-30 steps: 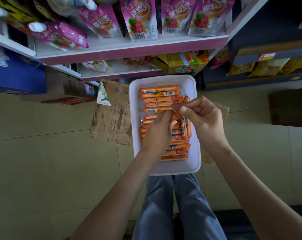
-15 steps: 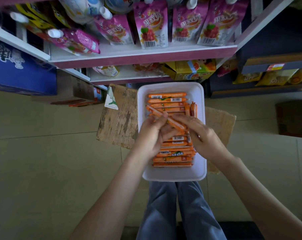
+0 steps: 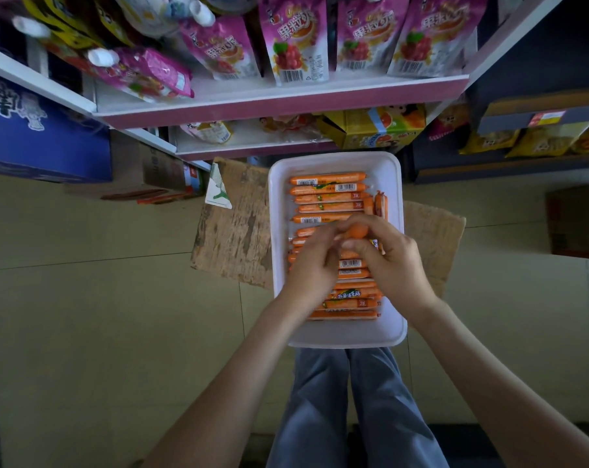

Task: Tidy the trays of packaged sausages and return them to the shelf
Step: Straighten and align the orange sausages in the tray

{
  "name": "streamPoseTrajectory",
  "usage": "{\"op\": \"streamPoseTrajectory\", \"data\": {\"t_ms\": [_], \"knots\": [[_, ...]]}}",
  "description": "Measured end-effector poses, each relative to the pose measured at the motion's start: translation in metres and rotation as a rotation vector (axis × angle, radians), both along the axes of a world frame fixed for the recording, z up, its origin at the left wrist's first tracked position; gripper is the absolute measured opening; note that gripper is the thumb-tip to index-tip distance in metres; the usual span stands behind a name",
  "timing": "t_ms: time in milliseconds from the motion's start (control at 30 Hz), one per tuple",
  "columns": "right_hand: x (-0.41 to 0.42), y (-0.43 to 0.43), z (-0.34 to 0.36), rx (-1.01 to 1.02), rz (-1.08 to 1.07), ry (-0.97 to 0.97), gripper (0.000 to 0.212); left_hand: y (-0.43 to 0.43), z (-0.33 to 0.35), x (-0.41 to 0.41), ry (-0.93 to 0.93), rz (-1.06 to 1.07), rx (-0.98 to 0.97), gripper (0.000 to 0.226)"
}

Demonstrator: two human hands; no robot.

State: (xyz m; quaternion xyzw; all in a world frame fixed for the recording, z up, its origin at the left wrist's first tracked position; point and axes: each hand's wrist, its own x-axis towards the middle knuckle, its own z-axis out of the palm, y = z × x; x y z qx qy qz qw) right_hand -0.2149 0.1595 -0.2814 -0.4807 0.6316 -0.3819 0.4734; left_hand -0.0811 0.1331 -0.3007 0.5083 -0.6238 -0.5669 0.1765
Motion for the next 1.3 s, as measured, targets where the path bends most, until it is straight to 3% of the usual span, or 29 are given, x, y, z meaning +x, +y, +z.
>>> {"op": "streamPoseTrajectory", "data": {"t_ms": [100,200,267,367,433,567,667,700,800,933,1067,1167,1300], "knots": [[0.000,0.000,0.002,0.037,-0.070,-0.096,0.026,0.003,0.001,-0.002,-0.060,-0.066,0.002,0.039],[0.002,0.000,0.002,0.097,-0.088,-0.183,0.041,0.002,-0.001,-0.004,-0.104,-0.039,-0.026,0.022],[0.001,0.001,-0.005,0.132,-0.060,-0.137,0.049,-0.002,-0.004,-0.005,-0.127,-0.042,-0.028,0.018],[-0.006,0.001,-0.019,0.187,0.009,-0.048,0.042,-0.007,-0.010,-0.008,-0.197,-0.181,-0.011,0.024],[-0.014,0.000,-0.032,0.236,0.070,0.121,0.034,-0.006,-0.022,-0.005,-0.278,-0.277,0.015,0.033],[-0.020,-0.012,-0.055,0.386,0.083,0.517,0.055,-0.007,-0.053,0.013,-0.681,-0.362,-0.112,0.048],[-0.009,-0.017,-0.060,0.464,0.376,0.913,0.079,-0.010,-0.074,0.018,-0.821,-0.440,-0.199,0.053],[-0.006,-0.015,-0.063,0.450,0.433,0.987,0.078,-0.011,-0.079,0.018,-0.854,-0.482,-0.209,0.055],[-0.001,-0.012,-0.075,0.426,0.483,1.072,0.057,-0.012,-0.087,0.013,-0.930,-0.552,-0.265,0.053],[0.001,-0.005,-0.088,0.337,0.463,1.184,0.052,-0.022,-0.094,0.005,-0.984,-0.506,-0.288,0.039],[-0.001,0.005,-0.095,0.280,0.468,1.221,0.062,-0.037,-0.095,-0.001,-0.975,-0.493,-0.219,0.039],[-0.004,0.010,-0.095,0.237,0.473,1.123,0.068,-0.038,-0.088,-0.003,-0.918,-0.507,-0.245,0.036],[-0.008,0.006,-0.076,0.207,0.378,0.972,0.060,-0.028,-0.072,0.003,-0.809,-0.364,-0.247,0.037]]}}
